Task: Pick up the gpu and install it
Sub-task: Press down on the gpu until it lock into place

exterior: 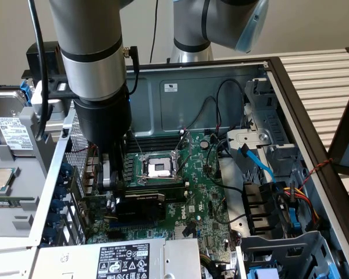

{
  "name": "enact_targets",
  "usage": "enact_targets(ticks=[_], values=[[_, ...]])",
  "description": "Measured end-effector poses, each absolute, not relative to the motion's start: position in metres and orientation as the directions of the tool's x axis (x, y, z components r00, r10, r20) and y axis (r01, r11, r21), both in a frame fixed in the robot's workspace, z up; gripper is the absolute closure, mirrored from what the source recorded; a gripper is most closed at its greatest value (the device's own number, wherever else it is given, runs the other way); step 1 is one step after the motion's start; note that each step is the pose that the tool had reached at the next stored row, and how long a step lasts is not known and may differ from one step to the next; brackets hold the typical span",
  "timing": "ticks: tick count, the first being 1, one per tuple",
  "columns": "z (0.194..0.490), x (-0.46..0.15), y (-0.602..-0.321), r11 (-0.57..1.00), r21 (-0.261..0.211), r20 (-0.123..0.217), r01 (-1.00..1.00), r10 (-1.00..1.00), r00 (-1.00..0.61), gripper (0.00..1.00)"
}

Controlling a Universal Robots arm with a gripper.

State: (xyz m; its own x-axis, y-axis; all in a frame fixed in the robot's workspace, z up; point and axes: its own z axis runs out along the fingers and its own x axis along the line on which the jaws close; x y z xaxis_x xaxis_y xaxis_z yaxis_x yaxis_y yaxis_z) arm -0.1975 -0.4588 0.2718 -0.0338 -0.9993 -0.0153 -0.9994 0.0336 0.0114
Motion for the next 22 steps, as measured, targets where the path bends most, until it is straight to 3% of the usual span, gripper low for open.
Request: enact_targets(ticks=[22], values=[[0.2696, -0.198, -0.4588, 0.035, 0.012, -0.015, -0.999, -0.999, -0.036, 0.89]])
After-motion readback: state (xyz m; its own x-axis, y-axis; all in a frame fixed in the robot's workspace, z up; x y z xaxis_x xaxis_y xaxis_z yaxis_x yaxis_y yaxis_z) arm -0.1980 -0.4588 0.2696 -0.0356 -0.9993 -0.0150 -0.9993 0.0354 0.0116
